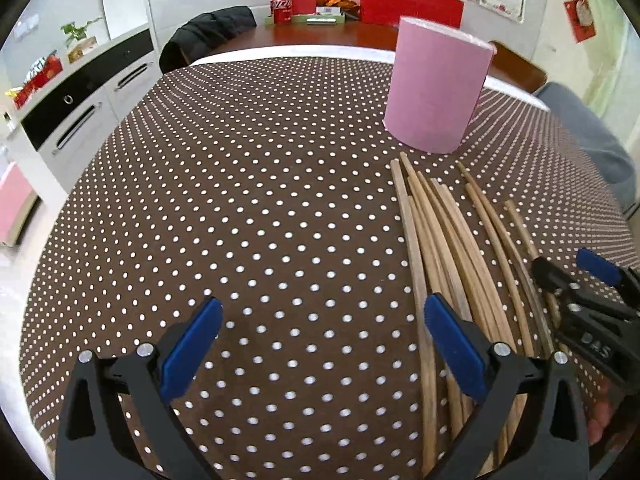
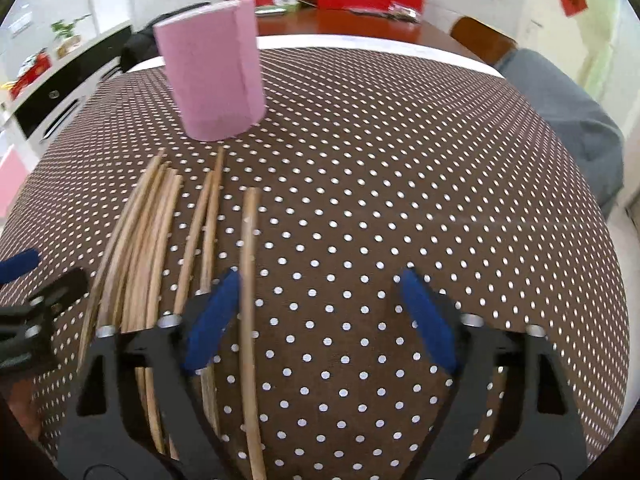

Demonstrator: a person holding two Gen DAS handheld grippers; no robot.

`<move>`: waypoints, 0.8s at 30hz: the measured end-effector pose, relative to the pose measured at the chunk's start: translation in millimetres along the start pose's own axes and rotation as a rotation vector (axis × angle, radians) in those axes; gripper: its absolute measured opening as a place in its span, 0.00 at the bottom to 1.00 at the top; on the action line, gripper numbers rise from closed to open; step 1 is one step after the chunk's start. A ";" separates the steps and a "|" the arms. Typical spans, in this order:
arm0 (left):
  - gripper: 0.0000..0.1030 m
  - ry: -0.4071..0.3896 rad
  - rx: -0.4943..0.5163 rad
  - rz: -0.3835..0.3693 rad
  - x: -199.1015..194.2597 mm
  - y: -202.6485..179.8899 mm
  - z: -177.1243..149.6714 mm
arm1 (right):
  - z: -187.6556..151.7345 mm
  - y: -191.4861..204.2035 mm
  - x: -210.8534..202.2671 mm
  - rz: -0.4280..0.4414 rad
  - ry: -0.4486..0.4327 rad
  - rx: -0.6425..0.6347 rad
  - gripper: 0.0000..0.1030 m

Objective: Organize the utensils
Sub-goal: 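Lower the left gripper onto one wooden chopstick and close while the right gripper grasps another, then lift the left gripper's chopstick upright toward the pink cup while the right gripper carries its own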

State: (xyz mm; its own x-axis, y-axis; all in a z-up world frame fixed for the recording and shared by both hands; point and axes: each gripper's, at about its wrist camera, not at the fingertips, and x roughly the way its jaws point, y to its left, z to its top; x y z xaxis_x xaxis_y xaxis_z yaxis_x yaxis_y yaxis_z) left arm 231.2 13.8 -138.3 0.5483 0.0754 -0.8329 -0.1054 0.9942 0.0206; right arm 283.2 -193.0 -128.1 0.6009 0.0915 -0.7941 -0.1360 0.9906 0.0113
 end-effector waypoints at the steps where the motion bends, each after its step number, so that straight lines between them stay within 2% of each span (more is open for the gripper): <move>1: 0.96 0.009 0.004 0.021 2.3 -6.8 2.7 | -1.3 -1.9 -2.6 0.007 -0.010 -0.002 0.49; 2: 0.96 0.014 0.013 0.040 4.6 -14.6 5.8 | 0.0 -7.0 -2.7 0.007 -0.017 0.007 0.34; 6: 0.96 0.006 0.043 0.161 10.4 -33.1 17.8 | 1.8 -22.0 -3.4 0.067 -0.027 0.022 0.26; 8: 0.97 0.014 0.018 0.177 15.9 -37.1 24.5 | 1.6 -25.7 -4.1 0.076 -0.028 0.034 0.17; 10: 0.97 0.034 -0.021 0.164 20.7 -37.0 32.0 | 2.1 -30.3 -3.9 0.117 -0.026 0.042 0.14; 12: 0.96 0.022 0.001 0.172 21.5 -33.9 33.7 | 1.2 -37.0 -4.9 0.156 -0.026 0.071 0.10; 14: 0.79 0.002 -0.008 0.137 21.5 -29.6 34.2 | 1.3 -46.9 -3.5 0.198 -0.025 0.109 0.09; 15: 0.62 0.008 -0.055 0.060 20.3 -21.6 31.3 | -0.5 -46.6 -4.4 0.209 -0.025 0.117 0.09; 16: 0.39 0.003 -0.071 0.060 19.3 -21.4 33.7 | -2.0 -46.1 -4.9 0.219 -0.026 0.124 0.08; 18: 0.09 -0.030 -0.046 0.083 20.0 -25.7 35.8 | -3.3 -44.3 -6.7 0.245 -0.024 0.130 0.07; 21: 0.08 -0.054 -0.047 0.073 20.1 -26.7 38.4 | -2.7 -43.4 -6.2 0.285 -0.020 0.135 0.07; 24: 0.06 -0.055 -0.078 0.030 17.0 -19.2 39.1 | 0.1 -41.4 -8.3 0.281 -0.024 0.132 0.06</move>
State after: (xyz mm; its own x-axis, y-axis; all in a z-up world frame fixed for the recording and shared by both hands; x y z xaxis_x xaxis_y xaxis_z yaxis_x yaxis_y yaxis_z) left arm 275.0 -1.0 -131.2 0.5882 0.1113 -0.8010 -0.1857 0.9826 0.0002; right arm 283.9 -234.7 -121.9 0.5730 0.3647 -0.7339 -0.1972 0.9306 0.3085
